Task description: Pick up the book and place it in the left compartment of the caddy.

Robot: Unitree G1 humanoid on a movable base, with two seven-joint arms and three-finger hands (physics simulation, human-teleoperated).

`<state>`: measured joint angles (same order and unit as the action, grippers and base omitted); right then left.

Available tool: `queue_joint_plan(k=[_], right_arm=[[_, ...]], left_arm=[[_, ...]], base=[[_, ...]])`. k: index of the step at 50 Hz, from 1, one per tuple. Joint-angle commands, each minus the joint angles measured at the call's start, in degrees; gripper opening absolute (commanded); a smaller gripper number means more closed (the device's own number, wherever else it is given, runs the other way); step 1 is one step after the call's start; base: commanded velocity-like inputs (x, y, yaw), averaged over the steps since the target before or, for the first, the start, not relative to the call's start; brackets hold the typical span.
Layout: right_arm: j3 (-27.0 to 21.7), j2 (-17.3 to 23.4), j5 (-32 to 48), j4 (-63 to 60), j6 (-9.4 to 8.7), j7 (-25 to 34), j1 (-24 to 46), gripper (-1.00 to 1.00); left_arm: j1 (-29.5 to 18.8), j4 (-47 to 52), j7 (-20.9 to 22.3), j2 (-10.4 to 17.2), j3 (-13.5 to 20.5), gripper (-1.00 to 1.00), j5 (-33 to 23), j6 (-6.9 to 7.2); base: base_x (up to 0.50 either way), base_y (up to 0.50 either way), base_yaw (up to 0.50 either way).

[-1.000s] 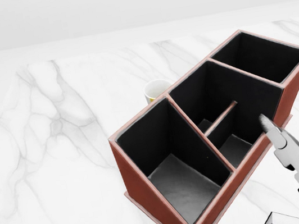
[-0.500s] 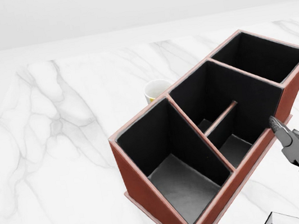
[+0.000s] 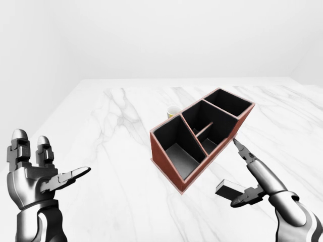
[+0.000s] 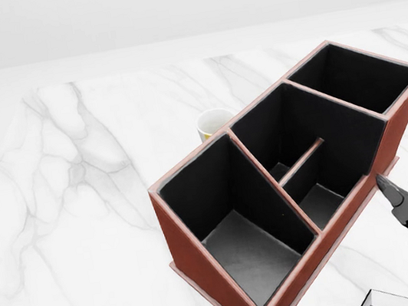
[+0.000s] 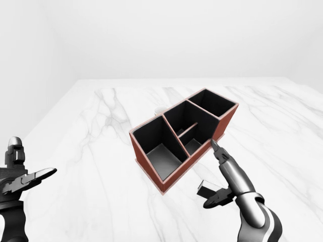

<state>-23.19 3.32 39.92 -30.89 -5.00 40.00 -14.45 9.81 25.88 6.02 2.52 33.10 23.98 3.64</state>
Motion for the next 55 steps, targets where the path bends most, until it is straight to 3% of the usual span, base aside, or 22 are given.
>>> queue_joint_plan(k=[1,27,43,50,55], right_arm=[[-1.89,1.78,-1.60,6.07,0.00,0.00,0.57,1.00],[-3.99,5.79,-2.54,16.68,0.00,0.00,2.96,1.00],[-3.06,8.50,4.27,14.75,0.00,0.00,4.96,1.00],[-2.73,8.78,5.83,15.75,0.00,0.00,5.20,1.00],[-2.38,8.83,6.48,15.40,0.00,0.00,5.19,1.00]], left_arm=[[0.10,-0.65,0.13,-0.15,-0.30,1.00,-0.37,-0.78],[0.11,-1.33,0.13,-0.05,-0.38,1.00,-0.30,-1.33],[0.11,-1.41,0.09,0.04,-0.26,1.00,-0.14,-1.28],[0.05,-2.19,0.12,-0.02,-0.70,1.00,-0.52,-1.96],[-0.07,-1.64,-0.16,0.31,-0.37,1.00,-0.08,-1.28]], base=[[0.00,0.00,0.00],[0.00,0.00,0.00],[0.00,0.00,0.00],[0.00,0.00,0.00],[0.00,0.00,0.00]])
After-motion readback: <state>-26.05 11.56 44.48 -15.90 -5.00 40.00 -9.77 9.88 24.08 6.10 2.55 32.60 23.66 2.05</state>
